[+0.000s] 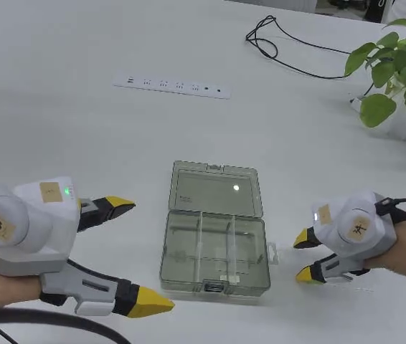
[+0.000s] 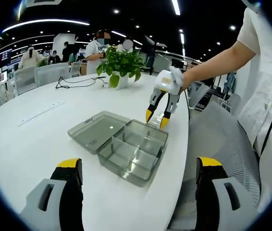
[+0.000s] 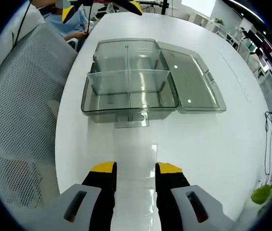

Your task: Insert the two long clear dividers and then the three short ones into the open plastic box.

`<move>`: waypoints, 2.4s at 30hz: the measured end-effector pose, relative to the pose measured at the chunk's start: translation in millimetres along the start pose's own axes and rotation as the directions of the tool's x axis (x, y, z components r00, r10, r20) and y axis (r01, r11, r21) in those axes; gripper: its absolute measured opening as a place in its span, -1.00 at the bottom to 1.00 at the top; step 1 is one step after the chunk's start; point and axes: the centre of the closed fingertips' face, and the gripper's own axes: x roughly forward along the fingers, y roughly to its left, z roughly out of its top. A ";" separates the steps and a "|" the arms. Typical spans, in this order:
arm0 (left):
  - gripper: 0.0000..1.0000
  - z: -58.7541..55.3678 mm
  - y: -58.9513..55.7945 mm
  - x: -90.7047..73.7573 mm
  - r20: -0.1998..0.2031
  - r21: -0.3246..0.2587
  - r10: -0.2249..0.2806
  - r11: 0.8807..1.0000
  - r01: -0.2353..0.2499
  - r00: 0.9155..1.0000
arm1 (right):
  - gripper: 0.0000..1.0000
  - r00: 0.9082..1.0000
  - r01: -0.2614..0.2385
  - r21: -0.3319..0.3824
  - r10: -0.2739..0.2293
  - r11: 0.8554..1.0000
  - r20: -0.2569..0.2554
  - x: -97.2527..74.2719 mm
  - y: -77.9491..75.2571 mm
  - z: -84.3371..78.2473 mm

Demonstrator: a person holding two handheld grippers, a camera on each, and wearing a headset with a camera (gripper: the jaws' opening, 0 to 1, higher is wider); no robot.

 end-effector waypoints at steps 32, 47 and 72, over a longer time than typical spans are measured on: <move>0.51 50.5 -16.4 19.9 0.107 -0.308 -0.059 0.947 0.090 0.992 | -0.35 0.966 0.211 -0.071 -0.197 0.975 0.166 -83.5 15.2 103.0; -0.10 70.0 -48.2 45.4 0.161 -0.481 -0.157 0.850 0.216 0.974 | -0.35 0.955 0.239 -0.091 -0.216 0.967 0.205 -92.0 30.0 137.3; -0.87 72.5 -57.0 61.2 0.212 -0.595 -0.200 0.751 0.288 0.957 | -0.35 0.951 0.260 -0.143 -0.227 0.955 0.210 -95.4 41.6 156.1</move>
